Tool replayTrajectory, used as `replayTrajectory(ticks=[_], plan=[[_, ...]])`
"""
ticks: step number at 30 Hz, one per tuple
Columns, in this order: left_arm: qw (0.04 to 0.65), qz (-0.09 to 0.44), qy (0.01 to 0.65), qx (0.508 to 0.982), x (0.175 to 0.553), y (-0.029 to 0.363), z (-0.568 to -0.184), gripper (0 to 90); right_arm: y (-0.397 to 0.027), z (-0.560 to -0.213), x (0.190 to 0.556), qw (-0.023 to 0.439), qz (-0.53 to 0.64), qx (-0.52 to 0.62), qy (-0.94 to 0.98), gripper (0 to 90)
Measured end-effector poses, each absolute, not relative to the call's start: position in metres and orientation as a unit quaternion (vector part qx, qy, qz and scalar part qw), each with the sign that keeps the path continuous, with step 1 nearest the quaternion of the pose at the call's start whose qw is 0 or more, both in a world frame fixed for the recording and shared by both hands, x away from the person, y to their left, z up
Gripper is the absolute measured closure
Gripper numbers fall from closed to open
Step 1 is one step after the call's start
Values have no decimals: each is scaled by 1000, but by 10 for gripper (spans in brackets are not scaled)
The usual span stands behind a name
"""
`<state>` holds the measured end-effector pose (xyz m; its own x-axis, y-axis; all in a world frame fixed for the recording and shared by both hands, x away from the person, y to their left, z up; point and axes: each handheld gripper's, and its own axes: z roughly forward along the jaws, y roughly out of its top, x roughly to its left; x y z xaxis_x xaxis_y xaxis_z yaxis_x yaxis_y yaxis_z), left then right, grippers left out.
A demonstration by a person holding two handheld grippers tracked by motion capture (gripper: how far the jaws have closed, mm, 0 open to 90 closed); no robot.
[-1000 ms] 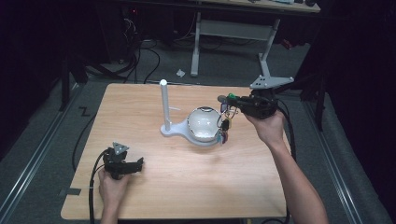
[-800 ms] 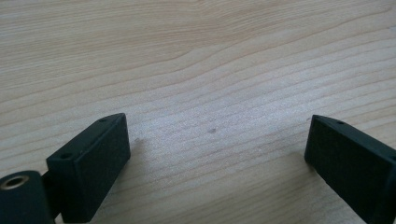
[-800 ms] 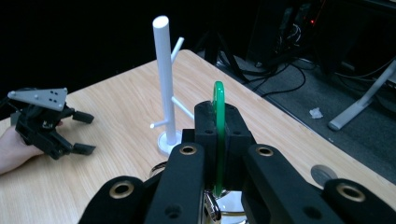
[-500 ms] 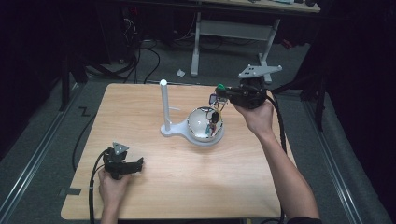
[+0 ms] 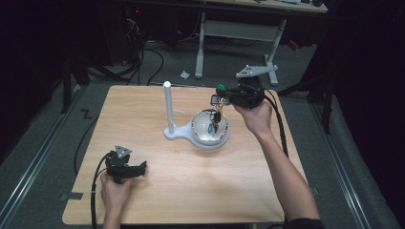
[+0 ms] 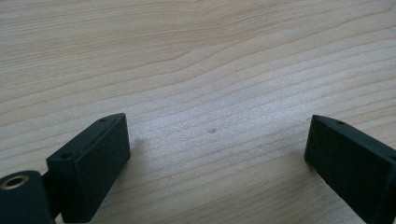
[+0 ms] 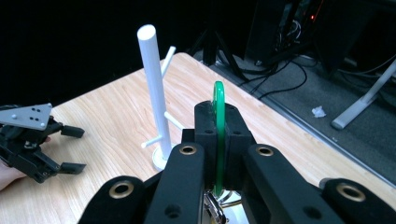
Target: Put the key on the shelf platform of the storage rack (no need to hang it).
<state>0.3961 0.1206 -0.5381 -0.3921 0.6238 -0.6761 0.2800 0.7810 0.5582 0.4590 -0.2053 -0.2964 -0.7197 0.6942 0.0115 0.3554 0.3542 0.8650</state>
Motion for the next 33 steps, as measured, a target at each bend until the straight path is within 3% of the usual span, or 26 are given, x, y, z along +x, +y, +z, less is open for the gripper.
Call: replayTrajectory(ticks=[33], plan=[[478,183,812,280,396,121,-538,75,-190,-383,477,140,404,347,834,878]])
